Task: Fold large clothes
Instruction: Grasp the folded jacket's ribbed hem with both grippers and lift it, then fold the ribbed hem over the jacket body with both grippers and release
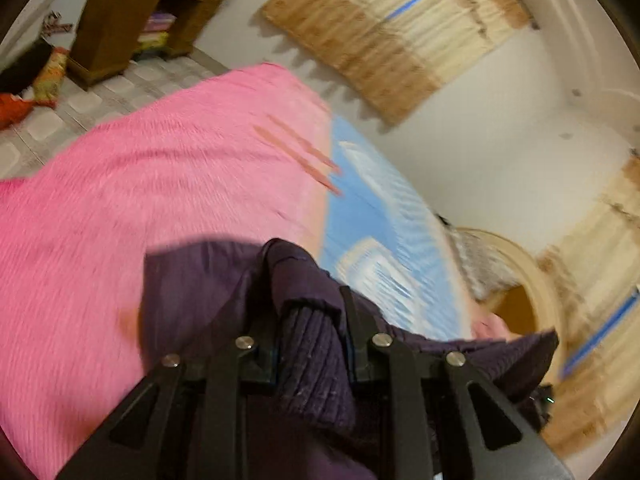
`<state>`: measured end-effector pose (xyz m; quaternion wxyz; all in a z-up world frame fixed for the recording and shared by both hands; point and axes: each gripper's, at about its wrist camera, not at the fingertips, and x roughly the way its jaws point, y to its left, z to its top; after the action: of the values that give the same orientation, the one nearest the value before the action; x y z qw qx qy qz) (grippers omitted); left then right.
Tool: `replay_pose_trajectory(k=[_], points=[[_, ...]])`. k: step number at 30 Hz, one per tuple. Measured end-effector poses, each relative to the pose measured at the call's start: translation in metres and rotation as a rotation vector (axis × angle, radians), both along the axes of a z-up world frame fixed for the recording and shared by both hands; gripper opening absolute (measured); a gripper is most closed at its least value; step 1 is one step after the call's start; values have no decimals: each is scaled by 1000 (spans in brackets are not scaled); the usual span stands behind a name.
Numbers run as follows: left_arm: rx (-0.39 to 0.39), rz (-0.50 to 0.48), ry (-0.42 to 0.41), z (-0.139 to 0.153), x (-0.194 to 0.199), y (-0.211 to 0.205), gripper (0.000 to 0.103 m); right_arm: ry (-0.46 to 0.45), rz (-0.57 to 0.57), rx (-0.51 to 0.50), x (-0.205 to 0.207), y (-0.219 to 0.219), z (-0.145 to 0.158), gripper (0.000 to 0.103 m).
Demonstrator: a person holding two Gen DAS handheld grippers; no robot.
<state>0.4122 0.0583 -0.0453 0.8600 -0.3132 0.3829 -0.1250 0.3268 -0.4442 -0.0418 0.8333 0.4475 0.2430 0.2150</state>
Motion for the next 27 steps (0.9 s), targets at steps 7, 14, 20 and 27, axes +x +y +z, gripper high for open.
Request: replay_pose_trajectory(k=[7,14,20,27], points=[[-16,122,214,-102,77,-8,31,231,-106,-104,111,-12,-114,35],[-225,78,147,-113,50,17,43,239,-45,128,112,-36,-130,49],[-118,193,14,-42,4,63,103,79,-66,177,70,-50,-77,76],[121,133,6,-29,-41,87,103,21,-108,-343,0,-36,-15,84]])
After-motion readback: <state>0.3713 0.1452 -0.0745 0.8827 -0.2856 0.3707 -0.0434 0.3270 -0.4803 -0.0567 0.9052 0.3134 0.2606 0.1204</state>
